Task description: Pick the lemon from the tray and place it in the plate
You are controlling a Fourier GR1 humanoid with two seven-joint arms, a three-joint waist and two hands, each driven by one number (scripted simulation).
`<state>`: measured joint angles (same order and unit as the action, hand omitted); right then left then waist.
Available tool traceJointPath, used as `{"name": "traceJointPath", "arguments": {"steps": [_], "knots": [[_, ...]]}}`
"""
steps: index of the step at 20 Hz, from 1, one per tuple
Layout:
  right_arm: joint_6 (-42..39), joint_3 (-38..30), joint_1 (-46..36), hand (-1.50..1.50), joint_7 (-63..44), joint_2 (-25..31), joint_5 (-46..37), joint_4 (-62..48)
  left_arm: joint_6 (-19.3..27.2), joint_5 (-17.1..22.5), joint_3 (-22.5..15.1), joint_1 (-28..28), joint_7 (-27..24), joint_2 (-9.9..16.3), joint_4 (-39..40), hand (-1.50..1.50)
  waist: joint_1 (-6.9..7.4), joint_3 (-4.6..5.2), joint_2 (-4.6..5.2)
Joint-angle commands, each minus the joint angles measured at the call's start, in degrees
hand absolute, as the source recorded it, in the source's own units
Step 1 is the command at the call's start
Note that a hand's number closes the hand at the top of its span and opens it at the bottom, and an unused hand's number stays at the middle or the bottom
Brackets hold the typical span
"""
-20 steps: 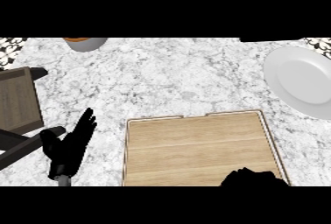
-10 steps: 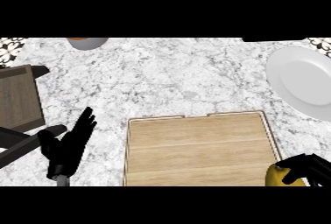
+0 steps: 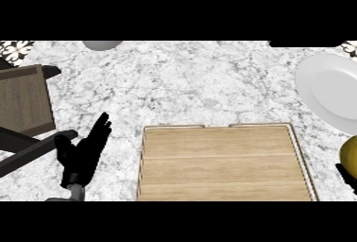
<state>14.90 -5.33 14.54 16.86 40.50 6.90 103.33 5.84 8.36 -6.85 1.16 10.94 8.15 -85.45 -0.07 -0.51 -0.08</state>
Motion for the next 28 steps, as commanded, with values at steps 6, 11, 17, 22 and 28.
{"name": "traceJointPath", "arguments": {"steps": [6,11,17,22,28], "knots": [[-3.77,-8.29,-22.84,1.5,11.54,1.17,1.9,-36.91,-2.31,-0.15,-1.6,0.3,0.12,-0.79,3.49,0.0,2.97,0.32,0.84],[-7.57,-9.15,-34.07,1.5,19.2,2.85,-0.11,-56.3,-2.39,-0.28,-1.25,-1.03,-0.54,-1.21,4.29,0.0,3.45,0.27,1.12],[-7.13,-9.18,-45.01,1.5,26.07,2.59,-3.82,-72.57,-2.5,-0.01,-1.12,-3.49,2.75,-1.03,2.96,0.0,4.38,0.15,1.51],[-7.82,-2.09,-47.68,-1.5,16.98,7.56,-12.53,-79.3,-3.05,-0.81,-1.58,-3.51,2.43,-0.45,3.23,0.0,5.99,0.24,2.18],[-14.84,1.05,-51.02,-1.5,21.15,4.75,-15.45,-85.78,-2.91,-0.54,-1.24,-4.99,2.21,-1.23,4.26,0.0,5.83,-0.03,2.49]]}}
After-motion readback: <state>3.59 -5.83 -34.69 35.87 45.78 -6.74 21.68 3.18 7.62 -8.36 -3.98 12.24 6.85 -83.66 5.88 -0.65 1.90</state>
